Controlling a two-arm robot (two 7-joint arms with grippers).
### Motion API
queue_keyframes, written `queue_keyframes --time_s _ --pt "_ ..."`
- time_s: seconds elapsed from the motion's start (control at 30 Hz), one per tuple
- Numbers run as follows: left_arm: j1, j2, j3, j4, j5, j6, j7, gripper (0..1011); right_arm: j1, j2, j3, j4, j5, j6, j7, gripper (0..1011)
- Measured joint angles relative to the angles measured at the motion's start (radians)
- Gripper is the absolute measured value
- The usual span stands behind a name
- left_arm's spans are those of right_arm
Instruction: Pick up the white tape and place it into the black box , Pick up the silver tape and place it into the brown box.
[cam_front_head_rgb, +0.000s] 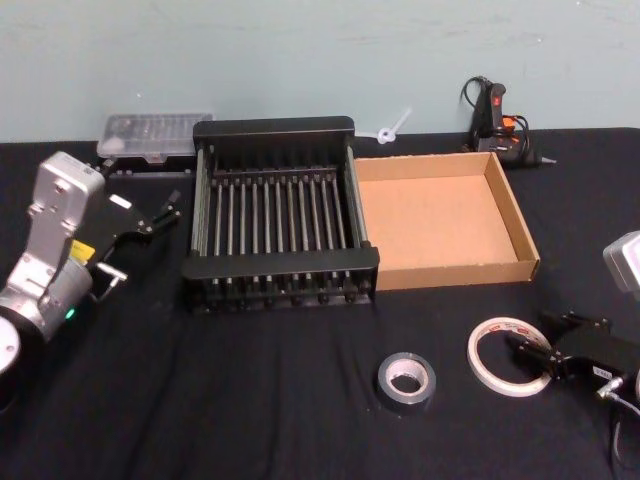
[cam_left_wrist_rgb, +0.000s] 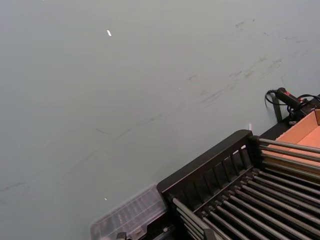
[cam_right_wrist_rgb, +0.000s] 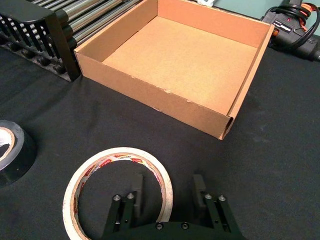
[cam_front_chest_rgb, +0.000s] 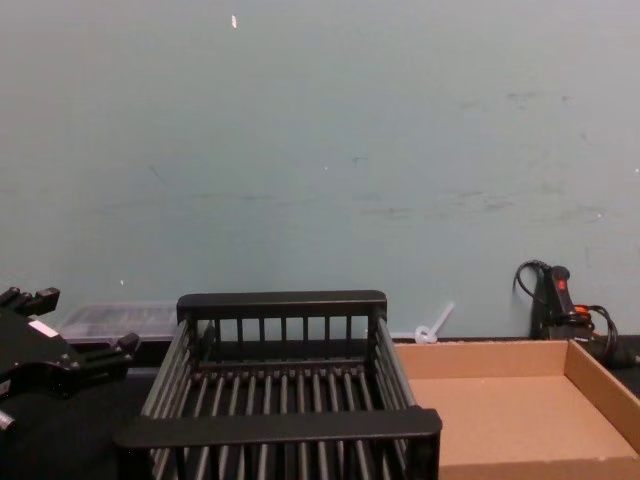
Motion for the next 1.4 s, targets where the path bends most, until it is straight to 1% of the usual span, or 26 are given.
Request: queue_keyframes --time_s 0.07,0.1,0.13,0.2,0.3,0.37,0.47,0.57,1.17,1.3,1.4 --pt "0.0 0.0 0.0 0.0 0.0 0.0 0.0 1001 0.0 0.0 0.0 0.0 0.0 0.0 0.0 620" --pt "0.0 0.0 0.0 0.0 0.0 0.0 0.0 1001 0.0 0.0 0.0 0.0 0.0 0.0 0.0 550" --pt "0.0 0.0 0.0 0.0 0.0 0.0 0.0 1001 0.0 0.0 0.0 0.0 0.0 0.0 0.0 531" --pt "0.0 0.0 0.0 0.0 0.0 0.0 0.0 1001 0.0 0.0 0.0 0.0 0.0 0.0 0.0 427" --pt "0.0 0.0 0.0 0.0 0.0 0.0 0.0 1001 0.0 0.0 0.0 0.0 0.0 0.0 0.0 366" --pt "0.0 0.0 0.0 0.0 0.0 0.0 0.0 1001 0.0 0.0 0.0 0.0 0.0 0.0 0.0 307" --pt "0.0 0.0 0.0 0.0 0.0 0.0 0.0 1001 0.0 0.0 0.0 0.0 0.0 0.0 0.0 188" --pt "0.0 0.0 0.0 0.0 0.0 0.0 0.0 1001 0.0 0.0 0.0 0.0 0.001 0.0 0.0 107" --pt "0.0 0.0 0.0 0.0 0.0 0.0 0.0 1001 0.0 0.0 0.0 0.0 0.001 -0.001 0.0 96" --pt "0.0 0.0 0.0 0.0 0.0 0.0 0.0 1001 -0.007 0.002 0.007 -0.011 0.0 -0.021 0.002 97" --pt "0.0 0.0 0.0 0.0 0.0 0.0 0.0 1001 -0.009 0.002 0.013 -0.016 0.002 -0.025 0.005 97"
